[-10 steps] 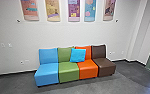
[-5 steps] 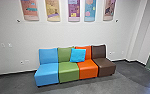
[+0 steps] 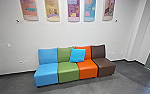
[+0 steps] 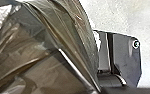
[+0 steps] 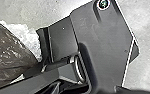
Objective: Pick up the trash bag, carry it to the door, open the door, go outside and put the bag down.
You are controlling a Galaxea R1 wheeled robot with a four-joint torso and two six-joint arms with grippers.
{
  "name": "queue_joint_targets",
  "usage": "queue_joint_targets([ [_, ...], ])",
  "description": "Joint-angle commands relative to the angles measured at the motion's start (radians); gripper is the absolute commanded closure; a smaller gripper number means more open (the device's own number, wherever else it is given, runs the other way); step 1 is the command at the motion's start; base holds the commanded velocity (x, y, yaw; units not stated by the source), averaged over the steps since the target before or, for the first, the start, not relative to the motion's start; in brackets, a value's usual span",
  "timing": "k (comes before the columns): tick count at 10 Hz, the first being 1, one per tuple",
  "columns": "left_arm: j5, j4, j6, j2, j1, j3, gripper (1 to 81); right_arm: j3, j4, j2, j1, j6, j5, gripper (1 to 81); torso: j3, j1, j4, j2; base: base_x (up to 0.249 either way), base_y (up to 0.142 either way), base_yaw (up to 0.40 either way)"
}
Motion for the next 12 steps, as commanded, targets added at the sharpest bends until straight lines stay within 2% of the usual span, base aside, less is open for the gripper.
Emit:
queue_joint_targets([
  [1, 0.070, 0.005, 0.008, -0.016, -0.070, 0.004, 81.1, 0.007, -0.008, -0.002, 0.045, 0.002, -0.057, 1.0, 0.000, 0.000, 0.000, 0.000, 0.000, 0.000, -0.393],
  [12, 0.070, -0.001, 0.007, -0.015, -0.070, -0.001, 81.1, 0.007, -0.008, 0.004, 0.045, 0.002, -0.055, 1.0, 0.000, 0.000, 0.000, 0.000, 0.000, 0.000, -0.393],
])
